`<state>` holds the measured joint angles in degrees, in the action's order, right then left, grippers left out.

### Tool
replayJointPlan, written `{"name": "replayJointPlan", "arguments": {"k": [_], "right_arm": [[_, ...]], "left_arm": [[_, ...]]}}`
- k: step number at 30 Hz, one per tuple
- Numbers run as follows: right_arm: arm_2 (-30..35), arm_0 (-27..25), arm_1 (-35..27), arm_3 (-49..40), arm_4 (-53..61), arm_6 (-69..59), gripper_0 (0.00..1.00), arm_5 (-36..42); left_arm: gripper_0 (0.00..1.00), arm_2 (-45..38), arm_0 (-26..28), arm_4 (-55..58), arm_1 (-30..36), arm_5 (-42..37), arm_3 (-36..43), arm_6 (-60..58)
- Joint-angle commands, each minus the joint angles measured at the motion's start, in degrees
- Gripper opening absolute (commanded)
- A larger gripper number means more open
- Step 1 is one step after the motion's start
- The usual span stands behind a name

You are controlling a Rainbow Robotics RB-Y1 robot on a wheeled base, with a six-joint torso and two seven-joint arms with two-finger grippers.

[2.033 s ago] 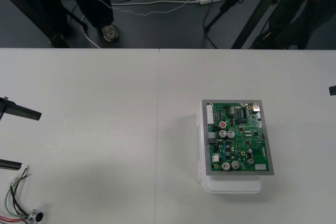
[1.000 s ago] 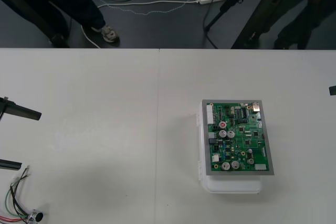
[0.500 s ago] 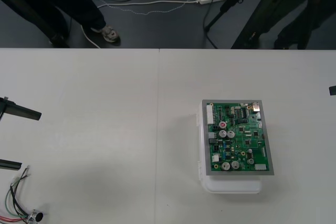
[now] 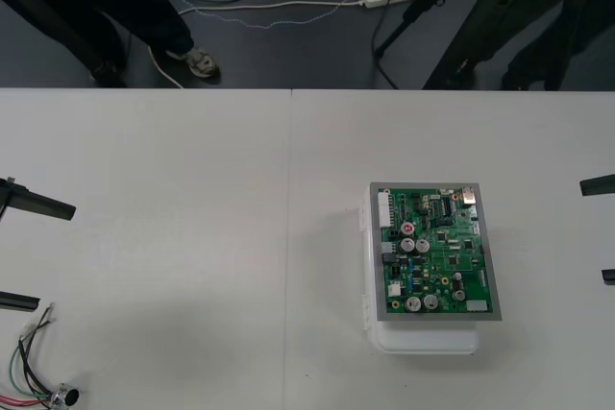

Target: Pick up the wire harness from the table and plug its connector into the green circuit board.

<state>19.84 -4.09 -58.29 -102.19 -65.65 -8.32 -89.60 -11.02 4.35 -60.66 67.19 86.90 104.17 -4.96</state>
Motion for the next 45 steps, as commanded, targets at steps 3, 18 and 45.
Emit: {"name": "replayJointPlan", "arguments": {"k": [3, 18, 45], "right_arm": [[-1.1, -1.2, -0.5, -0.9, 1.3, -0.7, 1.00, -0.4], [-1.1, -4.9, 1.3, 4.2, 14.9, 2.3, 1.00, -0.4], [-1.3, 1.1, 10.7, 12.2, 18.1, 5.9, 1.00, -0.4]], "left_arm": [[1.00, 0.1, 4.5, -0.2, -1.1, 3.1, 0.2, 1.7], [1.00, -3.8, 4.5, -5.0, -1.5, 3.1, 2.8, 3.4], [1.00, -4.7, 15.0, -26.2, 7.0, -2.4, 21.6, 20.0]]}}
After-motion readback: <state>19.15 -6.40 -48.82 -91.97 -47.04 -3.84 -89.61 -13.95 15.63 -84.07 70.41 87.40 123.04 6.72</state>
